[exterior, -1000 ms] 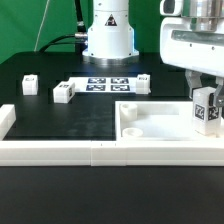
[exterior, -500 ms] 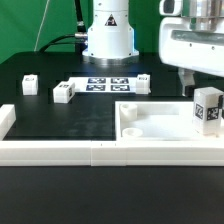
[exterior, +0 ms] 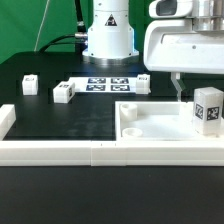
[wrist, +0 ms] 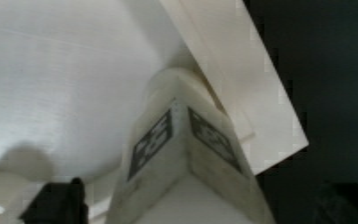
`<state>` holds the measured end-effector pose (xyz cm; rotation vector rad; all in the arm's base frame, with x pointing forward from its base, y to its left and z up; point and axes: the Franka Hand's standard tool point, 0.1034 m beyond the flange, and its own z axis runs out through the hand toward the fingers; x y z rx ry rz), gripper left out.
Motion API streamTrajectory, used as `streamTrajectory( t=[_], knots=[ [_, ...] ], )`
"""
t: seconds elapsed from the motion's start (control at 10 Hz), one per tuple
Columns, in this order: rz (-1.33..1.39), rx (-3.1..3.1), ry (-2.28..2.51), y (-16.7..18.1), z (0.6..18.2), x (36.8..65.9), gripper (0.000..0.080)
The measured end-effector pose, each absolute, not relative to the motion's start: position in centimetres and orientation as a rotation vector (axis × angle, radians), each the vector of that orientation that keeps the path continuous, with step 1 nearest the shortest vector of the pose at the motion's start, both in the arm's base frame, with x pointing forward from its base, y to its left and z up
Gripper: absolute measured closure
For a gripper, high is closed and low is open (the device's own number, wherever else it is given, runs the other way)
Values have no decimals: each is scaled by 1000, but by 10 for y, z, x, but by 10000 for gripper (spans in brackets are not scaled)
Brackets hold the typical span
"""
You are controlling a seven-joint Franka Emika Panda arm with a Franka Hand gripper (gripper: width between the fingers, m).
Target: Assemble one leg
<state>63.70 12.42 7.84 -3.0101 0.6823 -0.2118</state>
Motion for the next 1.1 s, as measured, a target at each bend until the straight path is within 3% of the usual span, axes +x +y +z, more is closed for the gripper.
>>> streamTrajectory(
  t=[0.5, 0.7, 1.0, 1.1],
  knots=[
    [-243, -3137, -39, 120, 79, 639, 150],
    [-243, -3141, -90, 120, 79, 639, 150],
    [-243, -3139, -33, 120, 79, 639, 510],
    [-243, -3137, -3, 120, 79, 639, 510]
  ],
)
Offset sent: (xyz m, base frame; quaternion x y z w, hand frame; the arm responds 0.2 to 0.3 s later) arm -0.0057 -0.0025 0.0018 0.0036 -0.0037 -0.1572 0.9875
